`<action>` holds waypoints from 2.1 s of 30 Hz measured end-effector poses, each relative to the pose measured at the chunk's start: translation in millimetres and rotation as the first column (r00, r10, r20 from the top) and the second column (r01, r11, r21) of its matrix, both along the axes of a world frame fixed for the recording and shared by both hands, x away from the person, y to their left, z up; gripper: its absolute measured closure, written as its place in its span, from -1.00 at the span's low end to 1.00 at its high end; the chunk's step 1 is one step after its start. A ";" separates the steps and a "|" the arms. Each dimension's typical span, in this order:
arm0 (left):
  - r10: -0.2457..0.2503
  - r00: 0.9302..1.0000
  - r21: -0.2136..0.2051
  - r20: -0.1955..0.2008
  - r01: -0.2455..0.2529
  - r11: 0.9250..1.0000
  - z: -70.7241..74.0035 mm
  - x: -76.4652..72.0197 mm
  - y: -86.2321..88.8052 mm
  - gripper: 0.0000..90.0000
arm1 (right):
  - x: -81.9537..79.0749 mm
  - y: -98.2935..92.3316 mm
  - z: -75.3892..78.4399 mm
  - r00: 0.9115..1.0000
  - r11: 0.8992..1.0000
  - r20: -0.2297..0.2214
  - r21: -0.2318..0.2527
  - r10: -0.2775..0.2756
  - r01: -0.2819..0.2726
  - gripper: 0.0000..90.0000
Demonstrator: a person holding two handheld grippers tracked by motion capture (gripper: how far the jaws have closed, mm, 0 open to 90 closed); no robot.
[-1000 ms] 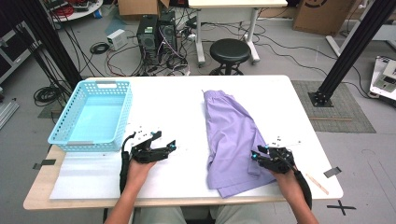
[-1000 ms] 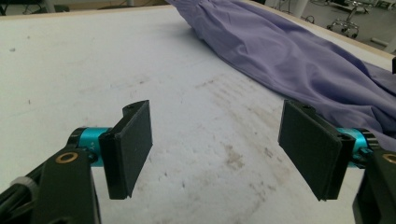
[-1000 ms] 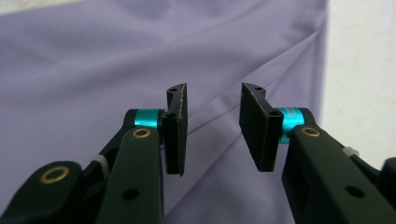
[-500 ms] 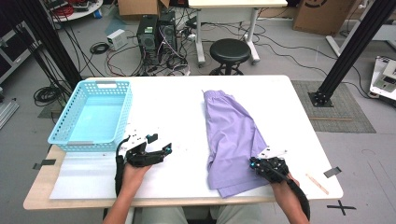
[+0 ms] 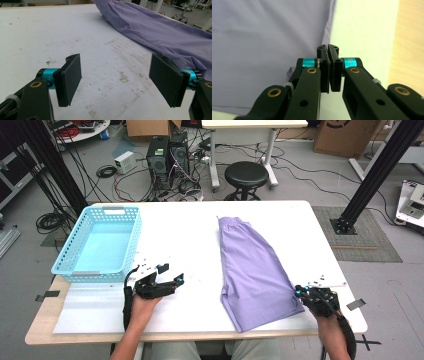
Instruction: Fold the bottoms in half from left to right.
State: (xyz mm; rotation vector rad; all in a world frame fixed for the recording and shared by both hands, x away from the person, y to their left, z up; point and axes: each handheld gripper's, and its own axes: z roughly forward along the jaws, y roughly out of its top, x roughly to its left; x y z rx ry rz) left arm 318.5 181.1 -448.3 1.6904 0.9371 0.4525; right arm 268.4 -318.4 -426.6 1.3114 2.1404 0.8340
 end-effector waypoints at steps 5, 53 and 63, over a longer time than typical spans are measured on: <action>0.001 1.000 -0.002 -0.002 -0.001 1.000 0.0 0.3 0.3 -0.42 | -2.9 -5.6 0.4 1.000 1.000 0.014 0.024 -0.011 0.011 0.64; 0.022 1.000 -0.023 -0.013 -0.022 0.999 0.4 -0.8 14.1 -0.42 | 36.1 183.7 -3.5 0.873 0.871 -0.033 0.102 0.486 -0.481 0.48; 0.017 1.000 -0.015 -0.016 -0.018 1.000 0.7 -1.3 10.6 -0.42 | 8.1 148.1 -7.1 0.858 0.844 -0.011 0.188 0.514 -0.503 0.52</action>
